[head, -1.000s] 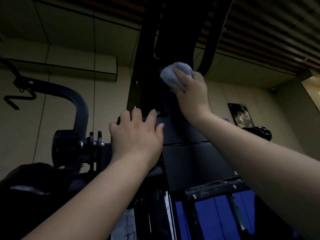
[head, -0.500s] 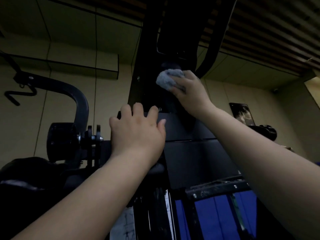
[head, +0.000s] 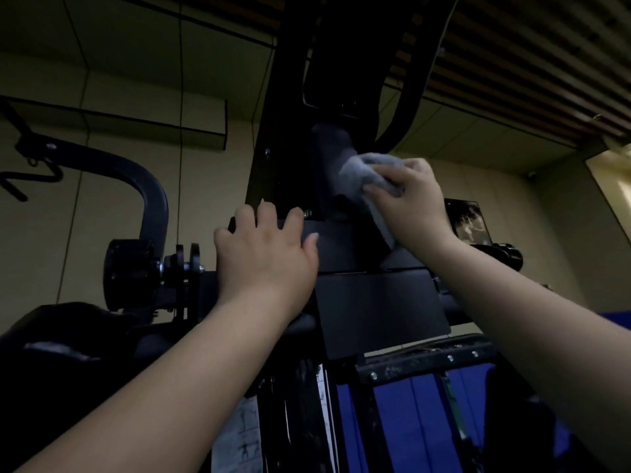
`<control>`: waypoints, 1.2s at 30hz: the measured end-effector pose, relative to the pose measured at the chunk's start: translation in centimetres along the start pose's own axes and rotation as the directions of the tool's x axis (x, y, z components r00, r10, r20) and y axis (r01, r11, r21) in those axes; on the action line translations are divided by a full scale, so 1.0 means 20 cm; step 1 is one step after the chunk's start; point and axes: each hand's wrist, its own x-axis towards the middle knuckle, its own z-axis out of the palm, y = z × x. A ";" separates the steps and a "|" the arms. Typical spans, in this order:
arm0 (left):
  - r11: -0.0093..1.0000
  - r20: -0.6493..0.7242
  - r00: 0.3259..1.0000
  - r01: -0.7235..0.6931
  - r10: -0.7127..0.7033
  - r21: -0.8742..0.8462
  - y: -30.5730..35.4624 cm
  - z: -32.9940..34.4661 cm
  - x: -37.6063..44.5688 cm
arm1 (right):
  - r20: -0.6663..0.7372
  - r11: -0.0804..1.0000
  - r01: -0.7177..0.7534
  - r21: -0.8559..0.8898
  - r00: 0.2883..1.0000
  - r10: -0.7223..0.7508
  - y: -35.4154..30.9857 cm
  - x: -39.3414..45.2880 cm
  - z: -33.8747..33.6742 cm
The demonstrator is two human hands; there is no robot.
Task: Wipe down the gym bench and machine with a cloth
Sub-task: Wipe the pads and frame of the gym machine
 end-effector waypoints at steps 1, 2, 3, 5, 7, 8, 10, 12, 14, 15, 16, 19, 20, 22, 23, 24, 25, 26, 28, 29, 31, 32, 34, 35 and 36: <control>1.000 -0.002 1.000 0.000 0.000 0.000 0.00 0.00 0.00 | -0.065 0.999 -0.045 0.015 0.997 0.046 0.00 0.02 0.02; 1.000 -0.003 1.000 0.000 0.000 -0.001 0.00 0.00 0.00 | -0.103 0.996 -0.090 0.018 0.991 0.091 0.00 0.05 0.05; 1.000 -0.001 1.000 0.000 0.000 -0.006 0.00 0.00 0.00 | -0.113 0.991 -0.134 0.012 0.984 0.135 0.00 0.07 0.08; 1.000 -0.002 1.000 -0.002 0.002 -0.016 -0.01 0.00 0.00 | -0.049 0.982 -0.185 -0.040 0.982 0.183 0.00 0.10 0.16; 1.000 -0.008 1.000 -0.006 0.006 -0.017 -0.01 0.00 0.00 | 0.040 0.977 -0.159 -0.142 0.985 0.166 0.02 0.08 0.21; 1.000 -0.010 1.000 -0.006 0.006 -0.018 -0.01 0.00 0.00 | 0.061 0.977 -0.129 -0.167 0.988 0.141 0.01 0.06 0.22; 1.000 -0.007 1.000 -0.002 0.002 -0.016 -0.01 0.00 0.00 | 0.085 0.985 -0.034 -0.169 0.995 0.049 0.02 0.00 0.19; 1.000 -0.007 1.000 -0.002 0.002 -0.010 -0.01 0.00 0.01 | 0.125 0.983 0.097 -0.156 0.989 -0.077 0.05 -0.06 0.14; 1.000 -0.003 1.000 -0.006 0.006 -0.011 -0.01 0.00 0.01 | 0.208 0.982 0.140 -0.129 0.972 -0.112 0.10 -0.10 0.06; 1.000 0.002 1.000 -0.007 0.007 -0.015 -0.01 0.00 0.00 | 0.237 0.981 0.141 -0.137 0.966 -0.106 0.14 -0.11 0.02; 1.000 0.004 1.000 -0.005 0.006 -0.021 -0.01 0.00 0.00 | 0.243 0.976 0.127 -0.176 0.967 -0.082 0.17 -0.12 -0.02; 1.000 -0.001 1.000 0.001 -0.001 -0.027 -0.01 0.00 -0.01 | 0.147 0.956 -0.026 -0.292 0.987 0.071 0.22 -0.12 -0.10; 1.000 -0.003 1.000 0.002 -0.002 -0.029 -0.01 0.00 -0.01 | 0.115 0.960 -0.078 -0.268 0.987 0.112 0.20 -0.11 -0.11; 0.999 -0.003 1.000 -0.001 0.001 -0.032 -0.01 0.00 -0.02 | 0.116 0.981 -0.054 -0.186 0.990 0.077 0.11 -0.11 -0.06; 0.999 -0.002 1.000 -0.005 0.005 -0.033 -0.01 0.00 -0.02 | 0.155 0.986 0.014 -0.168 0.988 0.013 0.06 -0.12 -0.02; 0.999 -0.005 1.000 -0.011 0.011 -0.036 -0.01 0.00 -0.03 | 0.205 0.983 0.089 -0.161 0.977 -0.055 0.02 -0.14 0.02; 0.999 -0.010 1.000 -0.018 0.018 -0.040 -0.02 0.00 -0.04 | 0.231 0.978 0.149 -0.149 0.967 -0.112 0.00 -0.16 0.06; 0.999 -0.016 1.000 -0.026 0.025 -0.046 -0.02 0.00 -0.04 | 0.213 0.974 0.181 -0.138 0.965 -0.149 0.01 -0.18 0.09; 0.997 -0.014 0.999 -0.044 0.043 -0.059 -0.03 0.01 -0.05 | 0.099 0.977 0.143 -0.158 0.987 -0.128 0.10 -0.17 0.10; 0.996 -0.009 0.999 -0.053 0.053 -0.065 -0.04 0.01 -0.06 | 0.054 0.978 0.070 -0.195 0.997 -0.061 0.16 -0.15 0.09; 0.995 -0.001 0.998 -0.067 0.067 -0.077 -0.04 0.01 -0.07 | 0.013 0.953 -0.112 -0.281 0.993 0.120 0.28 -0.12 0.04; 0.994 -0.001 0.997 -0.073 0.073 -0.084 -0.04 0.01 -0.08 | -0.004 0.938 -0.207 -0.278 0.977 0.214 0.33 -0.09 0.02; 0.992 -0.014 0.996 -0.084 0.083 -0.099 -0.04 0.01 -0.08 | -0.025 0.928 -0.296 -0.226 0.954 0.298 0.32 -0.07 -0.01; 0.990 -0.023 0.996 -0.089 0.087 -0.105 -0.04 0.01 -0.08 | -0.019 0.943 -0.259 -0.209 0.965 0.260 0.27 -0.07 0.00; 0.990 -0.031 0.996 -0.091 0.088 -0.111 -0.05 0.01 -0.09 | 0.004 0.968 -0.174 -0.183 0.984 0.178 0.20 -0.08 0.01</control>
